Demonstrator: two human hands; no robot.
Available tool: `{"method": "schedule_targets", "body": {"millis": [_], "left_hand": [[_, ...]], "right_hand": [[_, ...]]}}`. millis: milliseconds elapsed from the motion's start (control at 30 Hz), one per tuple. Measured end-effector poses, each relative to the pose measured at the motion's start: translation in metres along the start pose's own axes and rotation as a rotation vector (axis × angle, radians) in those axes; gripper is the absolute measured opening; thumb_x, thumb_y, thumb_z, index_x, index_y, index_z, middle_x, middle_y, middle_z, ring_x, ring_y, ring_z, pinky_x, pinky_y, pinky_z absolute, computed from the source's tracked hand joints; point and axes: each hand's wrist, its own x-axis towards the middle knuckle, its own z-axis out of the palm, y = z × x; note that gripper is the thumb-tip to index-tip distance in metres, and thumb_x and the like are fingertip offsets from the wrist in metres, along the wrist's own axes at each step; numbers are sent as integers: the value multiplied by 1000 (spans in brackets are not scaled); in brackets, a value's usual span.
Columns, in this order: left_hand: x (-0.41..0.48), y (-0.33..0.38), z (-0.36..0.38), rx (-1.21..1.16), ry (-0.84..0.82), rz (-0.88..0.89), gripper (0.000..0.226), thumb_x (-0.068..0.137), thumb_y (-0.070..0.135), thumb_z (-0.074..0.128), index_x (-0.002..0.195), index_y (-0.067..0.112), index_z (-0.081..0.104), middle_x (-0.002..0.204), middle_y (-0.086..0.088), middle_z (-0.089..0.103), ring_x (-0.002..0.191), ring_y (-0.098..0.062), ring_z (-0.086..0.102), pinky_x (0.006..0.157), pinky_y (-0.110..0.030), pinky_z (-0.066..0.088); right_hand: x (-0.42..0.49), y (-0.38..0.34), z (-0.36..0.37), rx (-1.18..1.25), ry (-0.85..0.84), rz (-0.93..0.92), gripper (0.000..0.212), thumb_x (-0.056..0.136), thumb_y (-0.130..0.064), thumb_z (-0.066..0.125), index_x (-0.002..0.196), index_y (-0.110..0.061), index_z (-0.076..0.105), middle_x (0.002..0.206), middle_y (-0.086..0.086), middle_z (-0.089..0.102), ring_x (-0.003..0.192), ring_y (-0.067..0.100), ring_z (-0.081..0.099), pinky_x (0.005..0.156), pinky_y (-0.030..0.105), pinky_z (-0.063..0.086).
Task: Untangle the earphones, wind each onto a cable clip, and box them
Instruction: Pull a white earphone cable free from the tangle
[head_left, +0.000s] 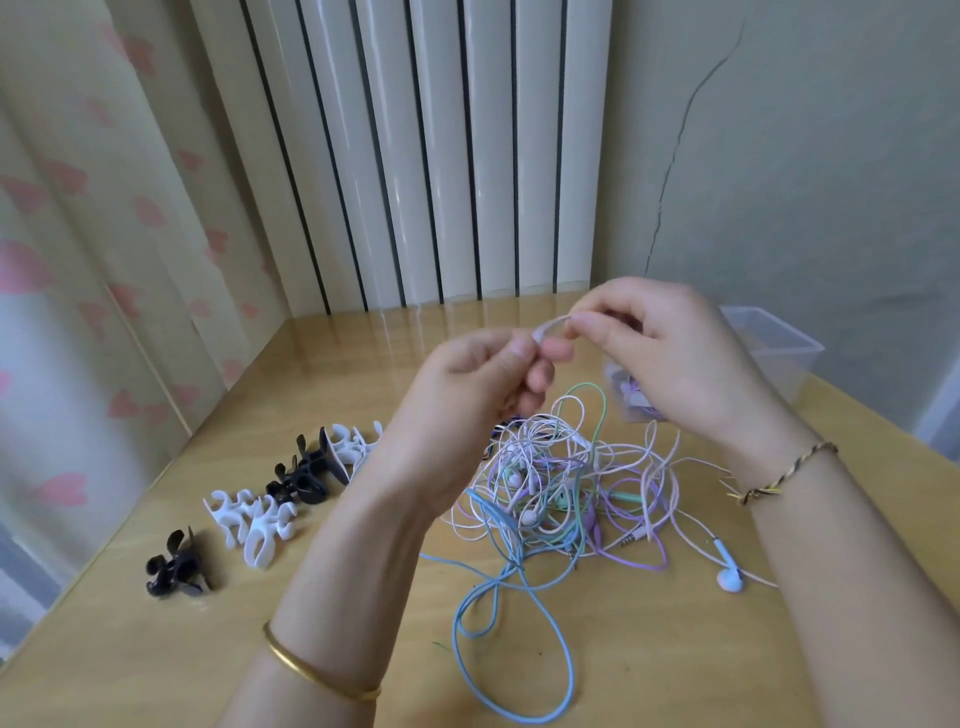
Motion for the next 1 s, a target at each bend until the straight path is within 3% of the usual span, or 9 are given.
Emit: {"method": "schedule_targets", "body": {"millis": [133,267,367,467,567,667,767,900,1000], "left_hand": [[4,3,-2,-458,183,-11,20,95,7,45,96,9,64,67,7,64,60,-2,59,83,-31,41],[5,1,2,-590,303,11,17,95,4,45,103,8,60,87,-1,74,81,-7,71,66,-32,42],[5,-4,5,-523,361,46,18,94,1,48,100,10,62,94,-2,74,89,-10,71,76,-33,45],[5,-15,4,-160,432,178,20,91,-4,54,96,8,68,97,-4,73,96,-13,70,86,-27,50],[5,-21,4,276,373,293,18,89,-6,56,94,5,69,88,7,71,82,3,66,73,-10,47],[6,-23,5,572,247,327,19,95,2,51,86,14,63,75,11,63,67,6,55,65,-7,40],[5,-18,9,489,114,243,24,101,10,40,90,10,62,73,5,60,64,-1,53,65,-10,42],[4,-17,7,430,35,74,28,101,13,40,86,12,64,62,12,54,61,-5,46,63,-15,39],[3,-10,5,22,84,-14,29,101,9,38,82,10,60,60,8,47,57,-8,39,64,-22,33]], "right_hand": [[-4,-6,6,151,-309,120,22,95,-19,53,80,-25,67,54,-3,45,37,5,38,44,25,35],[-12,-19,21,173,-514,136,31,99,-18,45,71,-26,57,59,1,52,36,15,43,40,23,36],[-14,-22,19,77,-604,154,28,99,-19,43,75,-20,57,53,-4,51,36,18,45,42,25,38],[-17,-28,7,73,-702,133,23,99,-21,43,84,-18,60,51,-6,51,37,15,45,44,27,39],[-14,-31,-6,105,-518,86,19,95,-21,51,83,-20,65,53,-7,50,40,5,43,39,23,40],[-8,-22,-16,89,-293,-8,16,92,-17,57,82,-16,69,48,-17,50,45,1,44,45,14,35],[-4,-8,-15,147,-185,-7,16,92,-10,56,82,-11,68,45,-16,50,44,2,45,46,14,30],[-1,3,-1,142,-71,6,12,91,-11,59,83,-13,68,48,-16,51,48,-1,45,50,13,30],[-1,7,11,250,-150,103,17,94,-15,55,88,-9,70,49,-10,45,38,4,38,41,12,29]]}}
